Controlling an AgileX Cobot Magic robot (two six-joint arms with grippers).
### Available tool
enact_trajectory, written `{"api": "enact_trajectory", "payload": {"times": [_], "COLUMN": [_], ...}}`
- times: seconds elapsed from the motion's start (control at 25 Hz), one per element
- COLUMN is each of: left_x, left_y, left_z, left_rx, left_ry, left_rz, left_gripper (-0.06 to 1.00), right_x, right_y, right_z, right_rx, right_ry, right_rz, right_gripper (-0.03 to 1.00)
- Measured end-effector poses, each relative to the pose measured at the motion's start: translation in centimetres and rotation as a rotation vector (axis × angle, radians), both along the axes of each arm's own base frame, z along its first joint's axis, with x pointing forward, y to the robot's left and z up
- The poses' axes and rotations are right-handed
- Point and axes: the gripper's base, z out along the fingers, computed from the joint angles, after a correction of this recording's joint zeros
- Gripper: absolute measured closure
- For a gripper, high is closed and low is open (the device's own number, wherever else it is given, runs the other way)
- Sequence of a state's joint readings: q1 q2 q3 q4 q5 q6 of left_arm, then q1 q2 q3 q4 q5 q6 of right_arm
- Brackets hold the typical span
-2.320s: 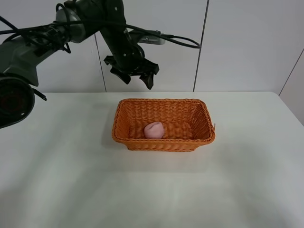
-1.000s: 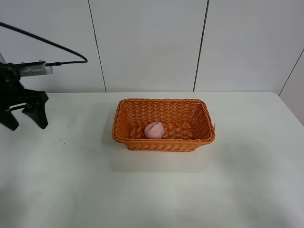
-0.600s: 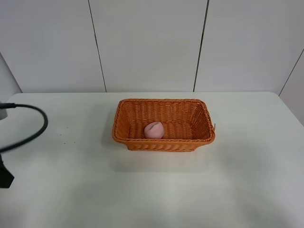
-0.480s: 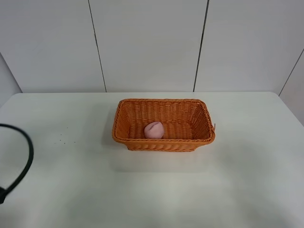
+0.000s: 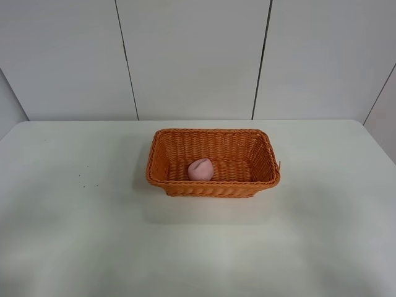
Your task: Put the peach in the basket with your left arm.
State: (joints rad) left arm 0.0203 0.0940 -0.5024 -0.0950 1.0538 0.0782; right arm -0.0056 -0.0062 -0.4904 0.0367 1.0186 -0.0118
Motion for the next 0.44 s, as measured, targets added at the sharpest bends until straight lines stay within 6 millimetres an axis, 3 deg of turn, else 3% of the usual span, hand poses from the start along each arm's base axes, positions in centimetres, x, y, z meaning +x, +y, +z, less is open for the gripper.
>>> {"api": "enact_trajectory", "payload": {"times": [0.16, 0.44], "left_x": [-1.38, -1.41], "left_y": [0.07, 0.12], "left_z": [-0.07, -0.08], "left_rx": [0.001, 0.002], "left_ry": [-0.092, -0.094], "left_rz": [0.015, 0.02], "left_gripper": [0.19, 0.19], "right_x": [0.0, 0.0], "right_y": [0.0, 0.0], "right_z": [0.0, 0.0], "right_rx": [0.0, 0.0], "right_ry": [0.0, 0.0], "right_rz": [0.0, 0.0], "right_gripper": [0.27, 0.27]}}
